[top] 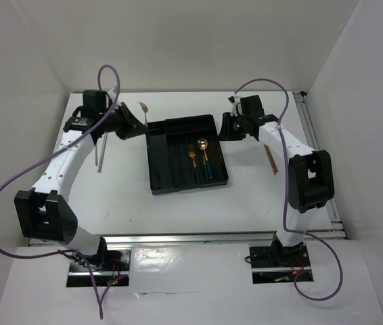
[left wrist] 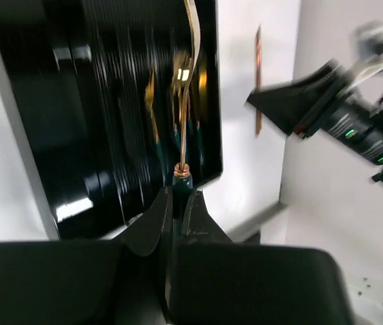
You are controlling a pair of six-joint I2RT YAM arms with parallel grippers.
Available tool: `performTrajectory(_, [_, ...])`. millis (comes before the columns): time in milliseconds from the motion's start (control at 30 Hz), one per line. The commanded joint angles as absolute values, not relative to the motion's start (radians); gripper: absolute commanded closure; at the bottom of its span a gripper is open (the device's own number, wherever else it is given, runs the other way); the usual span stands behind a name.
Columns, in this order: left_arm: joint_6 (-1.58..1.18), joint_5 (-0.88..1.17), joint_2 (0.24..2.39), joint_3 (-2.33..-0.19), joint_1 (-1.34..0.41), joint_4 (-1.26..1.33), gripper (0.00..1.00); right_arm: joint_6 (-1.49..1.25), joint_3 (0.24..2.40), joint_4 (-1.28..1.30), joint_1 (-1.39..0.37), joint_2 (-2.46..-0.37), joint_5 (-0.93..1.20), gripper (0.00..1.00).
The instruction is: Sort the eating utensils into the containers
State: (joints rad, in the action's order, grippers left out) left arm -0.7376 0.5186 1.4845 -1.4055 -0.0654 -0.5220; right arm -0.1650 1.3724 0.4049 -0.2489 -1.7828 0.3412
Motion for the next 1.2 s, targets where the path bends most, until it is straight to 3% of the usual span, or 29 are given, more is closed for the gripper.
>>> performTrajectory(0, [-0.868,0.503,1.468,-1.329,-0.141,-0.493,1.0,-0.141,1.362,0.38,-0.249,-1.695,0.314,0.6])
performTrajectory(433, [-0.96,0.273,1.63,-1.282,-0.429,-0.341,1.0,-0.132,1.304,0.38,-0.23,-1.644,0.304,0.6])
performTrajectory(767, [-0.919,0.249,1.821,-1.37,-0.468,-0.328,1.0,-0.132,1.266,0.38,-0.199,-1.615,0.322,0.6])
performTrajectory(1167, [-0.91,0.229,1.873,-1.442,-0.532,-0.328,1.0,-0.132,1.247,0.371,-0.181,-1.615,0.331,0.6])
